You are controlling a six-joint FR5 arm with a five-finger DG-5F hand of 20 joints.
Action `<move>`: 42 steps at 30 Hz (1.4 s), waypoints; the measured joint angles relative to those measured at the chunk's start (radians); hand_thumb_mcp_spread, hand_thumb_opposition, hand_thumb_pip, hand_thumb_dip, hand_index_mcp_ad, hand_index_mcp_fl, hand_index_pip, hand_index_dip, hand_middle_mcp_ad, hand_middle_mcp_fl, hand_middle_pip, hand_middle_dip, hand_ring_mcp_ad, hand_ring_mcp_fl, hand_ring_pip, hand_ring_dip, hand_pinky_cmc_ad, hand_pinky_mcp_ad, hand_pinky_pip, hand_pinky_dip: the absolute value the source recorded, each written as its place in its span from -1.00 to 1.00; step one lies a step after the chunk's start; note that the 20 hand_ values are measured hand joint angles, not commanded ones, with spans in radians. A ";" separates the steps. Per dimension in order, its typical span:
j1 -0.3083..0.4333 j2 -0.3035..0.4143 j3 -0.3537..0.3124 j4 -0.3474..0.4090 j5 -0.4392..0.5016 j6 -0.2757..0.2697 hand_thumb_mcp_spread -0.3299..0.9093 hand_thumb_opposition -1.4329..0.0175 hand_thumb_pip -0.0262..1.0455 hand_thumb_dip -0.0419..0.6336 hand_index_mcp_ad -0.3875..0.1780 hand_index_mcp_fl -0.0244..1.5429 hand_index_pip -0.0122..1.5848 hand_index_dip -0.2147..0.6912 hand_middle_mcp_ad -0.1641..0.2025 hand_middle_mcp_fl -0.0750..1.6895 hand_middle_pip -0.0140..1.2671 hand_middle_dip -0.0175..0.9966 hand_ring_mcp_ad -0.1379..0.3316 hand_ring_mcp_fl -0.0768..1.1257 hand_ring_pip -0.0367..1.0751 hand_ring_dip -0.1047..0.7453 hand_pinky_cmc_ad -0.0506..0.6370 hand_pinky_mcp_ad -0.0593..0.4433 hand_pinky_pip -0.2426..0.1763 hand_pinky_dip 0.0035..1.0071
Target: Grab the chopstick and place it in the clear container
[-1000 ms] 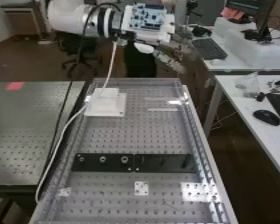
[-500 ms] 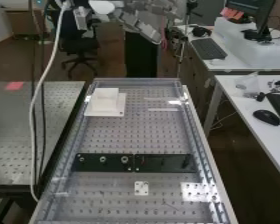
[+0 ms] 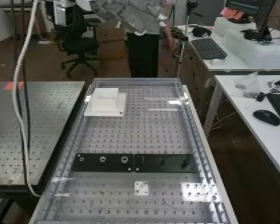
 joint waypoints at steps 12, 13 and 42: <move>-0.094 -0.005 0.012 0.037 -0.112 0.025 -0.23 0.05 -0.07 -0.67 -0.39 -0.51 -0.95 0.26 0.10 -0.66 -0.81 -0.36 0.00 -0.84 -0.76 -0.22 0.69 0.81 0.17 -0.66; -0.097 -0.007 0.014 0.037 -0.115 0.027 -0.23 0.05 -0.07 -0.67 -0.40 -0.51 -0.95 0.26 0.09 -0.67 -0.81 -0.36 0.00 -0.84 -0.76 -0.22 0.69 0.81 0.17 -0.66; -0.119 -0.035 0.047 0.031 -0.114 0.064 -0.21 0.05 -0.09 -0.67 -0.39 -0.48 -0.95 0.26 0.10 -0.67 -0.81 -0.35 0.00 -0.84 -0.76 -0.22 0.72 0.81 0.11 -0.66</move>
